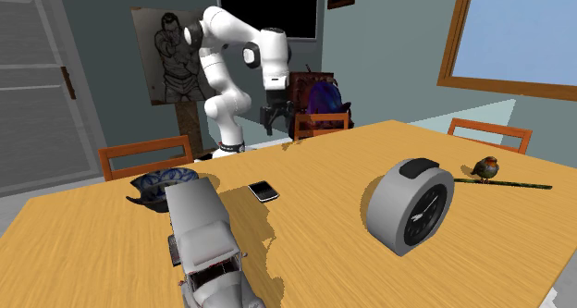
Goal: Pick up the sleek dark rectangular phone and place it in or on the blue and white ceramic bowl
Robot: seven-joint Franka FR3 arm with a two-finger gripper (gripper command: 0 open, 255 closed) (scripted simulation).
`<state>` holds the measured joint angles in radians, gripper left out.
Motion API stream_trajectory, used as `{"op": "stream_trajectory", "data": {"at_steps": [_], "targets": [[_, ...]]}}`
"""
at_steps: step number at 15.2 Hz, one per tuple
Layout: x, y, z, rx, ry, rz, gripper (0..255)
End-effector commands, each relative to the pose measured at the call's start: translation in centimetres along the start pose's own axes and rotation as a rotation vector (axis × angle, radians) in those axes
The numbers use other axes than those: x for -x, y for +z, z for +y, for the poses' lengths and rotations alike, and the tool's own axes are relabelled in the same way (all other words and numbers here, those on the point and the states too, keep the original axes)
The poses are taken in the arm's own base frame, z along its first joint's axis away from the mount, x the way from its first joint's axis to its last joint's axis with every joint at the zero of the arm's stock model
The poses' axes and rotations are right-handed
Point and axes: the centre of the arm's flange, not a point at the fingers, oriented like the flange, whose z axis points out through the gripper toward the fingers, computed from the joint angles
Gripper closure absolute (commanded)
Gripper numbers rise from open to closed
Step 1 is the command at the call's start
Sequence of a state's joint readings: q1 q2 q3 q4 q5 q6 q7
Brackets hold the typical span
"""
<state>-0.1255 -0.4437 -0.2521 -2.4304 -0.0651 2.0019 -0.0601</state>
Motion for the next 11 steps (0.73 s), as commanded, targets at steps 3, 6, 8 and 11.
{"op": "stream_trajectory", "data": {"at_steps": [3,6,8,11], "targets": [[-2.5,2.3,3.6,0.028,0.023,0.005,0],[-4.3,4.0,6.4,0.047,0.040,0.009,0],[-5.4,5.0,8.3,0.061,0.051,0.011,0],[-7.1,6.5,11.3,0.080,0.068,0.014,0]]}}
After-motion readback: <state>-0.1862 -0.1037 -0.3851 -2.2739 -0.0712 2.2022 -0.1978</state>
